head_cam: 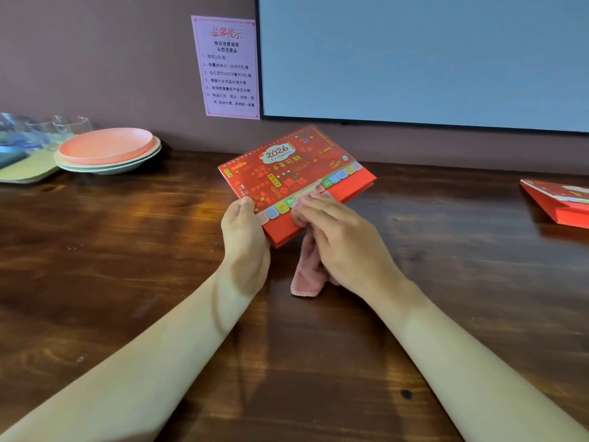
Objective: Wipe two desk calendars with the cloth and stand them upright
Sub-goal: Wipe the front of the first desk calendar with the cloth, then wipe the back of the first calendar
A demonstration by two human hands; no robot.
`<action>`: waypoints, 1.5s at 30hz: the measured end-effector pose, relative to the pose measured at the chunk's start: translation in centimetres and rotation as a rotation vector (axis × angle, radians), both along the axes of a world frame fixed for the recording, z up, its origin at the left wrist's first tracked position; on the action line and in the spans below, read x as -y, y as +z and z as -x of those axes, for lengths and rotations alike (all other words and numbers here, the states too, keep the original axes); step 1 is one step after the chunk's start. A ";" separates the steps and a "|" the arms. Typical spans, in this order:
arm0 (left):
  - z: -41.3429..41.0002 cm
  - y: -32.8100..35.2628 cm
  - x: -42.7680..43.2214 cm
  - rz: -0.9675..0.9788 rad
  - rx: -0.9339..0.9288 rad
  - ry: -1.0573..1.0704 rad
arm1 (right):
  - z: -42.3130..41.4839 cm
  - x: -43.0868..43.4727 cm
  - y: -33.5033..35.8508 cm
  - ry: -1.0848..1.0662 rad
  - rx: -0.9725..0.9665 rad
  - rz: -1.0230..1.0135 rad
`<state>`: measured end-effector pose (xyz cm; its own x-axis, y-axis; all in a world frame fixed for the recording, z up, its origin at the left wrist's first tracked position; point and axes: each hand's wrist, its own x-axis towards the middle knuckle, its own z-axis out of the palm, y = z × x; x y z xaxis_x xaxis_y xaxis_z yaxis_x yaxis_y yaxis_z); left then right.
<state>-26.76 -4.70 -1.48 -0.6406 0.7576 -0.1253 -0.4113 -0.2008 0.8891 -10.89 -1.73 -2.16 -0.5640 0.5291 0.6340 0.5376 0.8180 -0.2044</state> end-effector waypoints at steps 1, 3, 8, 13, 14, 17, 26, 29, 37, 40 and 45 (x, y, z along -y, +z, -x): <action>0.0 0.0 0.0 0.017 -0.017 0.008 | -0.4 -0.2 0.1 -0.038 -0.008 0.014; 0.0 -0.1 0.0 0.050 -0.050 0.023 | -1.2 -0.7 0.4 -0.128 -0.033 0.063; -0.2 -0.1 0.3 0.055 -0.132 0.029 | -2.8 -1.4 0.7 -0.280 -0.179 0.188; -0.1 0.0 0.3 0.073 -0.154 0.048 | -2.6 -1.0 0.4 -0.241 -0.024 0.157; 0.0 0.0 0.3 0.075 -0.148 0.055 | -2.5 -1.1 0.2 -0.245 0.022 0.135; 0.1 0.2 0.4 0.073 -0.173 0.064 | -2.7 -1.4 0.6 -0.279 -0.042 0.173; -0.5 0.5 1.5 -0.073 -0.555 0.183 | -2.2 -0.5 1.7 -0.338 -0.473 0.367; -0.9 0.1 1.6 -0.143 -0.844 0.243 | -0.1 0.4 2.1 -0.190 -0.526 0.499; -4.2 0.8 3.8 -0.292 -1.230 -0.018 | 2.0 1.7 3.6 0.080 -0.763 0.884; -4.8 0.6 4.0 -0.277 -1.315 -0.154 | 1.3 2.1 4.1 0.258 -0.932 1.170; -4.0 0.2 4.1 -0.273 -1.321 -0.316 | 1.2 1.2 3.2 0.213 -1.000 1.170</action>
<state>-22.72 -8.76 -1.28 0.0348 0.7933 0.6078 0.6359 -0.4867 0.5989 -12.12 -2.92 1.07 -0.3047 0.9482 0.0902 -0.3041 -0.0071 -0.9526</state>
